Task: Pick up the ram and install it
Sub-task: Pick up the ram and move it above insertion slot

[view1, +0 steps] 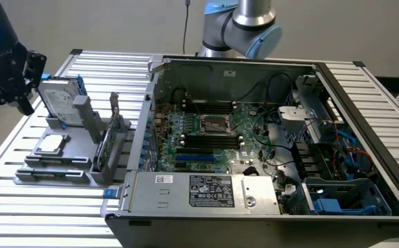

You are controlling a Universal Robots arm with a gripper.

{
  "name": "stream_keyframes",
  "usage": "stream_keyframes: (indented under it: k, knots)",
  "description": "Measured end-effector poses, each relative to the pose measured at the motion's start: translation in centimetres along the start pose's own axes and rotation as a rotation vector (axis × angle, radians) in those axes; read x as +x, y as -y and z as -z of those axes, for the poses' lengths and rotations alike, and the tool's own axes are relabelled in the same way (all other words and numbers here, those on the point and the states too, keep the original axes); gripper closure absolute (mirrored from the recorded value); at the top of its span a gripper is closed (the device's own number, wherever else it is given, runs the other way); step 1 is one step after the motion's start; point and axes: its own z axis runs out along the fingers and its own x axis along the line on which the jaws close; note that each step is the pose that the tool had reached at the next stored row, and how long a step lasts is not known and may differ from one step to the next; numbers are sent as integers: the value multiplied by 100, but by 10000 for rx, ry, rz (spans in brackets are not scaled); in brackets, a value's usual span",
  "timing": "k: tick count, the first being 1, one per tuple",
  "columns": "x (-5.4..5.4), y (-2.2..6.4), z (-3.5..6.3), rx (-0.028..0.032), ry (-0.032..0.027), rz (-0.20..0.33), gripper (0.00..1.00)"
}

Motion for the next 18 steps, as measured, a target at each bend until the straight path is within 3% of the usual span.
stream_keyframes:
  k: [18]
  knots:
    - [-2,1,-48,159,-94,3281,89]
